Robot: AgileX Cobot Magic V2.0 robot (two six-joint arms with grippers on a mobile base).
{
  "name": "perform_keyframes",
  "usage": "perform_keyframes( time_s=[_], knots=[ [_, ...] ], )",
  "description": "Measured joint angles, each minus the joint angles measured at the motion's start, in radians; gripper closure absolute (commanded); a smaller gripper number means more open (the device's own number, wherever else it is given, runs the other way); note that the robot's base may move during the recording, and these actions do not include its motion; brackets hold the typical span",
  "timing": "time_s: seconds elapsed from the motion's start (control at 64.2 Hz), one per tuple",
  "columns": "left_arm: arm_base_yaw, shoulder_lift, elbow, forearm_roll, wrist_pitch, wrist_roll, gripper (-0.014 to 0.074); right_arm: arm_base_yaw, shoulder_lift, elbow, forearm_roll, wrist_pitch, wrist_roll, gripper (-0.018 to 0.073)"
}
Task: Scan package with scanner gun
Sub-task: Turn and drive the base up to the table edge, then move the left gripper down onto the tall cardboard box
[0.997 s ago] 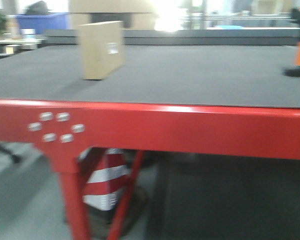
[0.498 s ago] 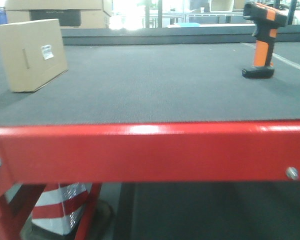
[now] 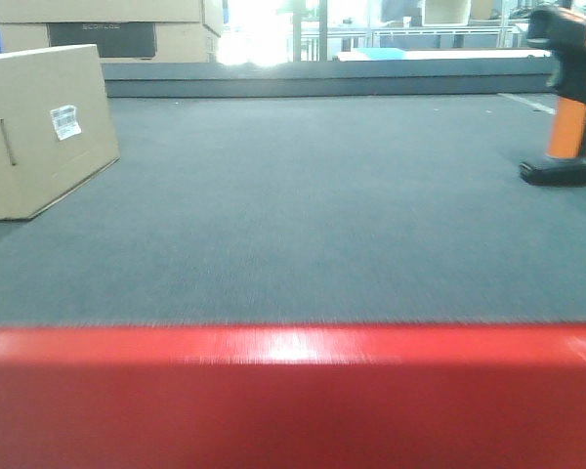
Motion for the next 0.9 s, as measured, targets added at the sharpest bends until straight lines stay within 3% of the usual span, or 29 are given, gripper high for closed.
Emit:
perform_keyframes(
  time_s=[0.903],
  knots=[
    [0.0, 0.0, 0.0, 0.0, 0.0, 0.0, 0.0707, 0.0, 0.0, 0.0, 0.0, 0.0, 0.0, 0.0728]
  ],
)
